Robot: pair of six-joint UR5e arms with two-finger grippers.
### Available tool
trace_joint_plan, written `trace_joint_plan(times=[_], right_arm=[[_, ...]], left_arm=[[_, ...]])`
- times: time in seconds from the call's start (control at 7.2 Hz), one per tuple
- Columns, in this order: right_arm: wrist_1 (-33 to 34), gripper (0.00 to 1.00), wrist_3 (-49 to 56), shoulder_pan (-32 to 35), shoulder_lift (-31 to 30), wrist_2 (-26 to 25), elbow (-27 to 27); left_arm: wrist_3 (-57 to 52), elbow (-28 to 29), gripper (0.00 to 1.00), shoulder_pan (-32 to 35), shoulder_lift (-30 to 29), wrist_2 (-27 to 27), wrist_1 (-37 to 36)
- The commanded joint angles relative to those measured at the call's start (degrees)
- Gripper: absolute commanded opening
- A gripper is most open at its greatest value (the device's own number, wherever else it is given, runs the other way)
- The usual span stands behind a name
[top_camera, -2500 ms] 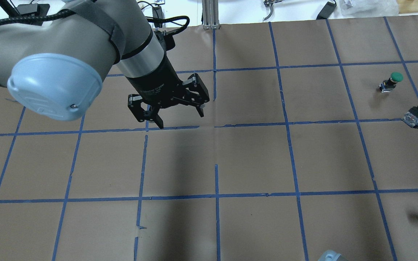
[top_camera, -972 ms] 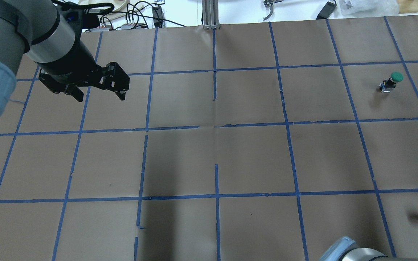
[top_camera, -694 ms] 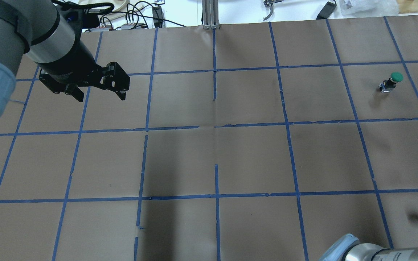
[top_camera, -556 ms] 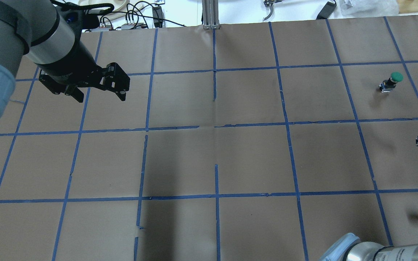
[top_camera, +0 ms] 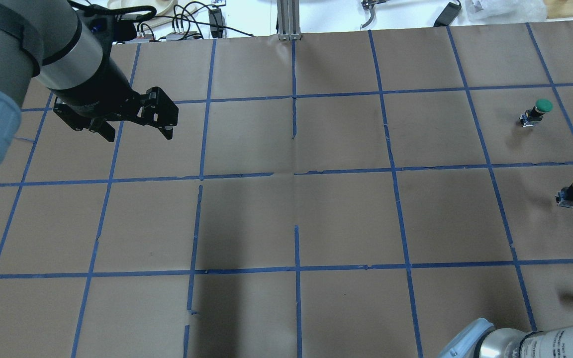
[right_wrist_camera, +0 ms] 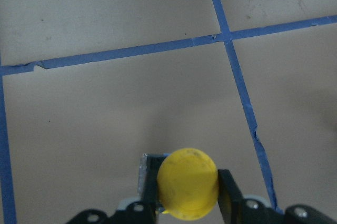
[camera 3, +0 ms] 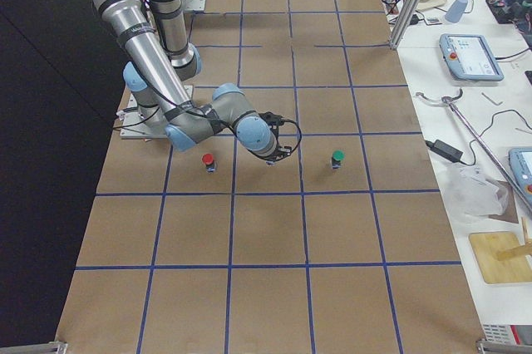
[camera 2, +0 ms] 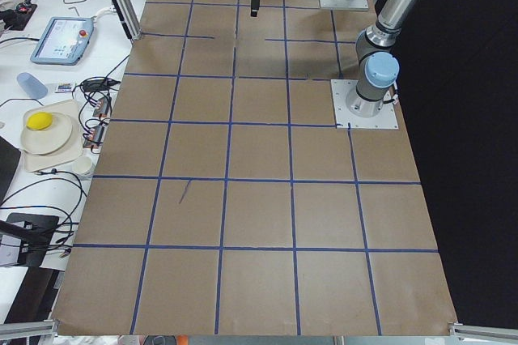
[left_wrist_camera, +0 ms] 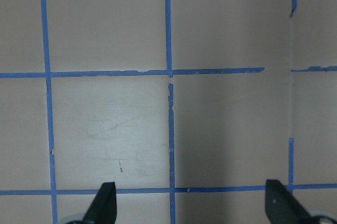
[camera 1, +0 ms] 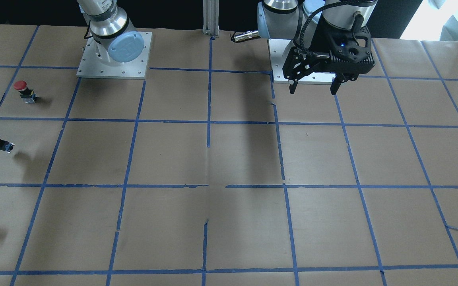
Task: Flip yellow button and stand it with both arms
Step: 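Lower the button upright onto the table with the right gripper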
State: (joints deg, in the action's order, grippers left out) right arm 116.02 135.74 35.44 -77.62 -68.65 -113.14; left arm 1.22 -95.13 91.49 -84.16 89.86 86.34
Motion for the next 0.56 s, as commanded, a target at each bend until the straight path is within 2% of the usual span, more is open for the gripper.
trace_joint_plan(times=[0.0, 0.42], right_arm=[[-0.18, 0.20, 0.40, -0.02, 0.62, 0.10, 0.02], [-0.27, 0.31, 0.40, -0.11, 2.03, 0.10, 0.02]], left_arm=[[0.01, 0.03, 1.00, 0.00, -0.04, -0.04, -0.03], [0.01, -0.05, 1.00, 0.09, 0.14, -0.21, -0.03]])
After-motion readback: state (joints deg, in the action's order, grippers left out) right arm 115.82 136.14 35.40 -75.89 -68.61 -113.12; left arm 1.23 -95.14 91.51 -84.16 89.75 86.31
